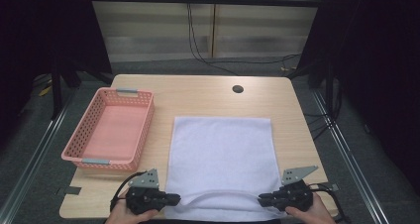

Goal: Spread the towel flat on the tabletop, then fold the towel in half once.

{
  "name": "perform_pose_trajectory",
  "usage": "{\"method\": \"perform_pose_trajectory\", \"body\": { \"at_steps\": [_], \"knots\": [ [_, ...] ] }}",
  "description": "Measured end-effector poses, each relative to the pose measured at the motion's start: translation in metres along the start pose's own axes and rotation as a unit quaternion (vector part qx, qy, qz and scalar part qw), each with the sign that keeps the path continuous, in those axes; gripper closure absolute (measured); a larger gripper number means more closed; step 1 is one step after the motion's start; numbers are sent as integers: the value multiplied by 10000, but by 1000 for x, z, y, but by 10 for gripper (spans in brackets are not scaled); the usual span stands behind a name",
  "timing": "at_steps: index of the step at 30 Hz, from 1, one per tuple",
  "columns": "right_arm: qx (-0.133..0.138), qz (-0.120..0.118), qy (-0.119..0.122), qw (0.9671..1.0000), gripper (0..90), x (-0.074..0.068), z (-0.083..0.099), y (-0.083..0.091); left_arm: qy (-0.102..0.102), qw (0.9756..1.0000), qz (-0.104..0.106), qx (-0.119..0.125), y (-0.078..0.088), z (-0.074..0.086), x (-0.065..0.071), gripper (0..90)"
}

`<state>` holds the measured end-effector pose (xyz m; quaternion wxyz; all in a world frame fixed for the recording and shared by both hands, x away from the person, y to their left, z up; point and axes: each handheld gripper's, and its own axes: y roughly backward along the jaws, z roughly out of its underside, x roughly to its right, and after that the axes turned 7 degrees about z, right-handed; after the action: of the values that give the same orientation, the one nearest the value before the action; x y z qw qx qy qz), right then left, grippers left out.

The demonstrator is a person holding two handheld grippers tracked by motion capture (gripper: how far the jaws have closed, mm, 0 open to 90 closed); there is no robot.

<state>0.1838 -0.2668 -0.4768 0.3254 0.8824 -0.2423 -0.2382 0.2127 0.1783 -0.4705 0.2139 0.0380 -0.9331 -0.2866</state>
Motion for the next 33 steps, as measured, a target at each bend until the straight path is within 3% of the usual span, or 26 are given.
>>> {"method": "perform_pose_trajectory", "body": {
  "at_steps": [3, 4, 5, 8, 9, 11, 14, 15, 21, 22, 23, 25, 28, 30, 32, 33],
  "knots": [
    [35, -91, 151, 9998, 806, -10, 5, 12, 56, 9995, 228, 197, 11, 7, 4, 848],
    [60, -84, 182, 9998, 780, -11, 5, 14, 93, 9987, 387, 323, 15, 8, 4, 818],
    [143, -119, 147, 9997, 727, -13, 5, 18, 158, 9981, 399, 434, 17, 9, 4, 737],
    [429, -57, 37, 9991, 642, -11, 3, 26, 220, 9975, 227, 629, 19, 6, -1, 695],
    [499, 7, -46, 9987, 621, -8, 1, 27, 263, 9976, 157, 628, 19, 3, -4, 637],
    [556, 184, -145, 9982, 596, 0, -3, 25, 186, 9983, -20, 547, 16, -4, -12, 635],
    [772, 461, -343, 9954, 554, 16, -10, 18, 418, 9975, -293, 495, 5, -17, -28, 647],
    [818, 557, -434, 9941, 547, 23, -13, 15, 362, 9979, -328, 423, 2, -20, -31, 655],
    [868, 956, -622, 9897, 512, 56, -31, 2, 484, 9954, -771, 314, -23, -43, -62, 600],
    [840, 992, -611, 9896, 501, 60, -33, 0, 569, 9946, -817, 293, -27, -49, -70, 586],
    [767, 1183, -605, 9882, 475, 66, -37, -6, 608, 9945, -796, 292, -30, -52, -74, 556],
    [655, 1240, -657, 9879, 468, 73, -41, -13, 570, 9949, -805, 228, -35, -55, -81, 547],
    [460, 1428, -636, 9866, 440, 83, -46, -25, 686, 9935, -903, 92, -44, -57, -91, 534],
    [307, 1600, -614, 9847, 415, 89, -48, -33, 723, 9917, -1057, 115, -47, -57, -95, 528],
    [192, 1739, -575, 9829, 413, 93, -50, -40, 629, 9917, -1125, 45, -48, -57, -94, 517],
    [140, 1768, -521, 9828, 416, 94, -49, -43, 601, 9902, -1260, 16, -49, -57, -94, 513]
  ]
}}
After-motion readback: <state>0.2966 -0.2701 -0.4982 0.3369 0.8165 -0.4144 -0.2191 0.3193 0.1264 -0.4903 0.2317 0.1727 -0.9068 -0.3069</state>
